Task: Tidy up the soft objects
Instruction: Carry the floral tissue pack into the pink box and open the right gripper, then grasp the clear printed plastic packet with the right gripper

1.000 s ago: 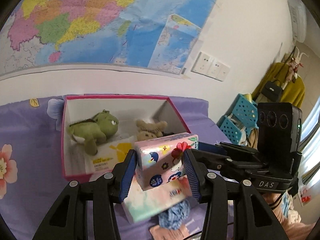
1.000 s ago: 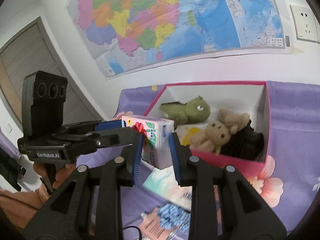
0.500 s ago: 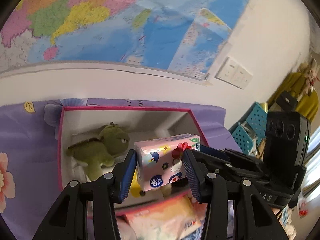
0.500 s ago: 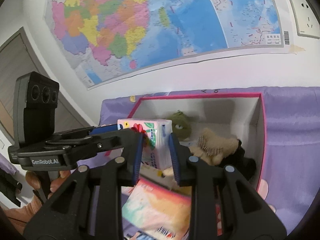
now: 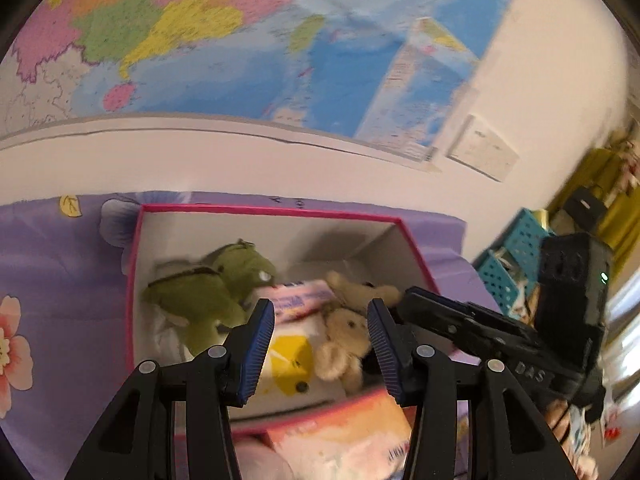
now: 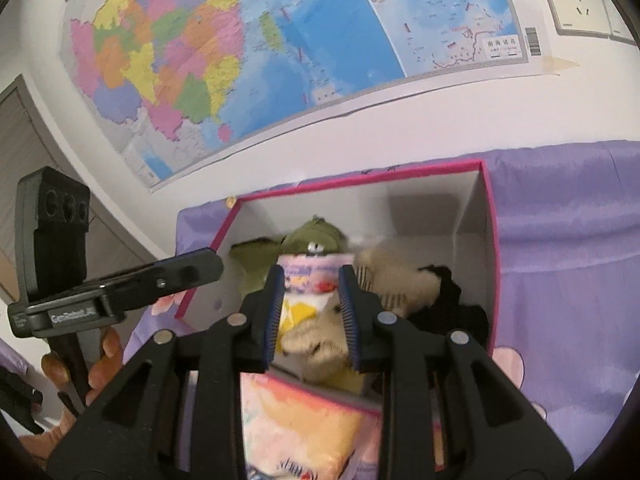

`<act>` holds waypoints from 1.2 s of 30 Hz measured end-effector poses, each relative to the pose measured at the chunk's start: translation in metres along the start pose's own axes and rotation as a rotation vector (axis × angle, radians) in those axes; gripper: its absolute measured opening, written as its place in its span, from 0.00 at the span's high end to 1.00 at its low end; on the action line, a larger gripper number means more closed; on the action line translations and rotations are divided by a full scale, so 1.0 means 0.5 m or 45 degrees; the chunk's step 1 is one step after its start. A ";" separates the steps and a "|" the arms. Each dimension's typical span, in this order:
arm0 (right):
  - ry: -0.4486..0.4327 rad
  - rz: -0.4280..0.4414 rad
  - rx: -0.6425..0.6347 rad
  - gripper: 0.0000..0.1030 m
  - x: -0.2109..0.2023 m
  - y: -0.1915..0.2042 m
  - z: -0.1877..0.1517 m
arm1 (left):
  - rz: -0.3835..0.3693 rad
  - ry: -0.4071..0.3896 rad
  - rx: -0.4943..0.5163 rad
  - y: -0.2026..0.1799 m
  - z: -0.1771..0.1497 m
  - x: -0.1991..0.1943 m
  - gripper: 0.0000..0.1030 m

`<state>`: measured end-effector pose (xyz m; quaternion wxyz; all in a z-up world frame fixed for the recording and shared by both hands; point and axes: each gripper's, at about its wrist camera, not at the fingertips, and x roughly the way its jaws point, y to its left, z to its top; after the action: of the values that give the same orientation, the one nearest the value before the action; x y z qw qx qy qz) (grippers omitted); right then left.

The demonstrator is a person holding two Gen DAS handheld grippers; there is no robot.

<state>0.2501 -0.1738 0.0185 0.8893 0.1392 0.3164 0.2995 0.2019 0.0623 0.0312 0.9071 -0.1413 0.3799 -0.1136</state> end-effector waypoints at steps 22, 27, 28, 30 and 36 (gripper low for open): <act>0.068 0.326 -0.047 0.56 -0.183 0.068 -0.188 | -0.184 0.093 0.239 -0.092 -0.255 -0.121 0.52; 0.118 0.362 0.013 0.56 -0.198 0.064 -0.246 | -0.210 0.180 0.221 -0.093 -0.315 -0.117 0.52; 0.129 0.381 0.029 0.56 -0.202 0.062 -0.259 | -0.210 0.203 0.218 -0.093 -0.328 -0.113 0.52; 0.145 0.386 0.047 0.56 -0.208 0.060 -0.276 | -0.224 0.252 0.200 -0.090 -0.351 -0.104 0.52; 0.210 0.378 0.095 0.56 -0.218 0.049 -0.326 | -0.259 0.365 0.166 -0.087 -0.403 -0.074 0.52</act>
<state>0.0663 -0.2128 -0.0423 0.8006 0.1923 0.3751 0.4258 0.0267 -0.0011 -0.0647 0.8348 -0.1021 0.4808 -0.2480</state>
